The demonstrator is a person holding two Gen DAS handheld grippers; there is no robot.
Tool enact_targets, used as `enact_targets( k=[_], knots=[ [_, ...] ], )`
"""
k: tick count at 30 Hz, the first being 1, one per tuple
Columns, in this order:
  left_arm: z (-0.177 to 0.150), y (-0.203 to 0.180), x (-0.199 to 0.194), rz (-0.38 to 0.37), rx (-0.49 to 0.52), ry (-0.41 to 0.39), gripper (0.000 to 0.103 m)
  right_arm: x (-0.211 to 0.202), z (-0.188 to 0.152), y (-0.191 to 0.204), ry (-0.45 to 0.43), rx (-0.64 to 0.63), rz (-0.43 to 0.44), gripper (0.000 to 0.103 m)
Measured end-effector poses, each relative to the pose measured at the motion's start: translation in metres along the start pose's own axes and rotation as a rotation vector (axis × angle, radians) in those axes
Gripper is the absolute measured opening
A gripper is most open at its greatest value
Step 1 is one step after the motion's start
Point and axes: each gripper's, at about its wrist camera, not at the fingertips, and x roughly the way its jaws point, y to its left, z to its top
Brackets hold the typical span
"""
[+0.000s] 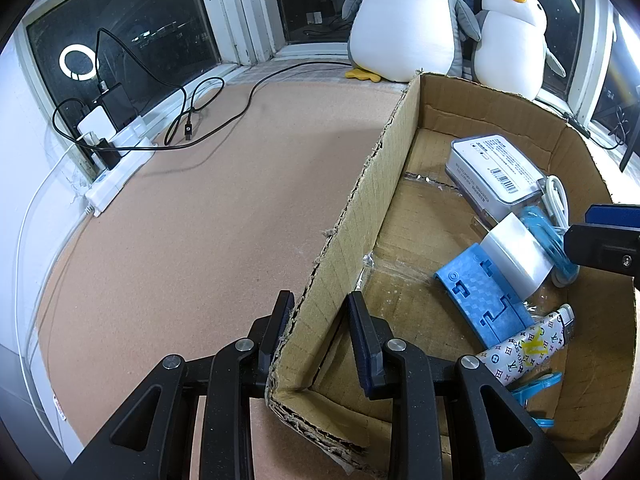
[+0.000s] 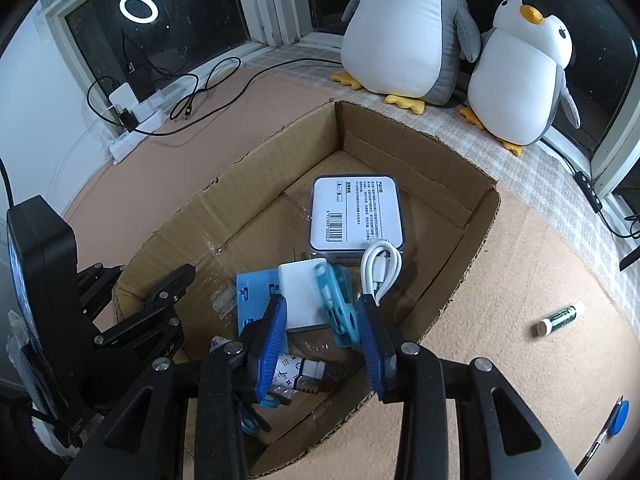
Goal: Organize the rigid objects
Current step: 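Carry the blue clothespin into the box and open the right gripper, then move the right gripper to the green glue stick and grasp it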
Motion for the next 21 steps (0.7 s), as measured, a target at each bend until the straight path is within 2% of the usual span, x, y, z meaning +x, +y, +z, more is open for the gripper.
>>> enact_targets(
  k=[12, 21],
  knots=[
    [0.0, 0.0, 0.0, 0.0, 0.0, -0.001, 0.029, -0.027, -0.003, -0.018, -0.052, 0.055, 0.008, 0.038],
    [0.0, 0.0, 0.0, 0.0, 0.0, -0.001, 0.029, -0.042, -0.016, -0.079, -0.073, 0.216, -0.039, 0.038]
  ],
)
